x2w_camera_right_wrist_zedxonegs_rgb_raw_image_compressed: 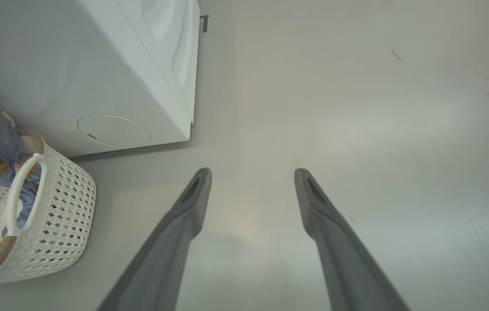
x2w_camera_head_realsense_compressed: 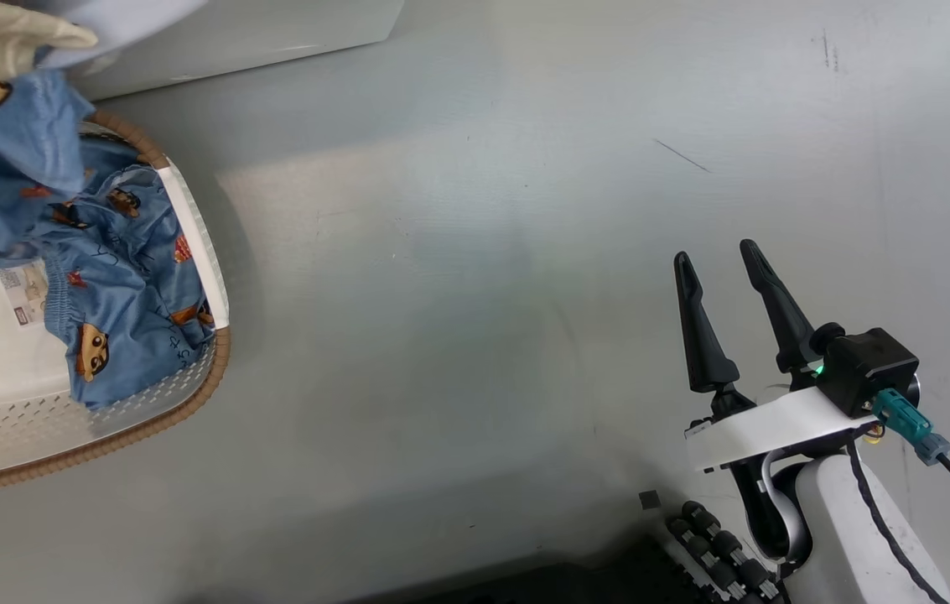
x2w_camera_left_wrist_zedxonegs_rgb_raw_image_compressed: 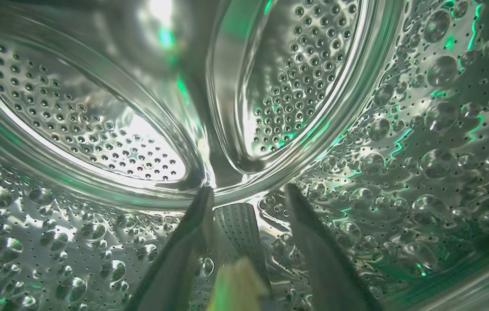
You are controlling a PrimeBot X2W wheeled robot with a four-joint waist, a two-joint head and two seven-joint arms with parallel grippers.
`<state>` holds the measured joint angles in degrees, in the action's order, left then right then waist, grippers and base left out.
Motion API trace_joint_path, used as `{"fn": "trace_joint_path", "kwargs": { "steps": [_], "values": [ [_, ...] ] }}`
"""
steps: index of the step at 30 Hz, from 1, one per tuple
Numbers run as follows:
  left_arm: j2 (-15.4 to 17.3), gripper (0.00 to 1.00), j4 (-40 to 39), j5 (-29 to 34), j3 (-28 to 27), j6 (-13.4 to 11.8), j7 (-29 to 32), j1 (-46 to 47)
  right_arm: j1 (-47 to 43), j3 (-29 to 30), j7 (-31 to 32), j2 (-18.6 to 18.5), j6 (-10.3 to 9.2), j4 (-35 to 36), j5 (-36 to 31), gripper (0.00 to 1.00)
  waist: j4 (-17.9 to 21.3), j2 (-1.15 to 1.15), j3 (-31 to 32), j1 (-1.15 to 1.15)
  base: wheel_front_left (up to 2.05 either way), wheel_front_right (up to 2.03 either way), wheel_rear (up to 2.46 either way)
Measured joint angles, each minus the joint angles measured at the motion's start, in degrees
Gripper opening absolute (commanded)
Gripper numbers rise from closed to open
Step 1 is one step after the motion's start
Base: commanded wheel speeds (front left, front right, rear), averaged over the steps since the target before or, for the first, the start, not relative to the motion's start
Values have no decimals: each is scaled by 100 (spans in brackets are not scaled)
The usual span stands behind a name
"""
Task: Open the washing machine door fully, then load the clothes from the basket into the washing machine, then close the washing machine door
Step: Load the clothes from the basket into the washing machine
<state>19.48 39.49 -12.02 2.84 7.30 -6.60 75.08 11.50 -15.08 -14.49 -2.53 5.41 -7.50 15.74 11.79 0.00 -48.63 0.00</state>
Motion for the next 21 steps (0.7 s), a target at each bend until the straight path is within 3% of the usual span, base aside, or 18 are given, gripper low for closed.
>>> {"fn": "trace_joint_path", "kwargs": {
  "steps": [21],
  "values": [
    [-307, 100, 666, -190, -59, 1, -432, -65, 115, 256, 0, -3, -36, -41, 9, 100, -292, 0, 358, 0, 0, 0, 0]
  ]
}}
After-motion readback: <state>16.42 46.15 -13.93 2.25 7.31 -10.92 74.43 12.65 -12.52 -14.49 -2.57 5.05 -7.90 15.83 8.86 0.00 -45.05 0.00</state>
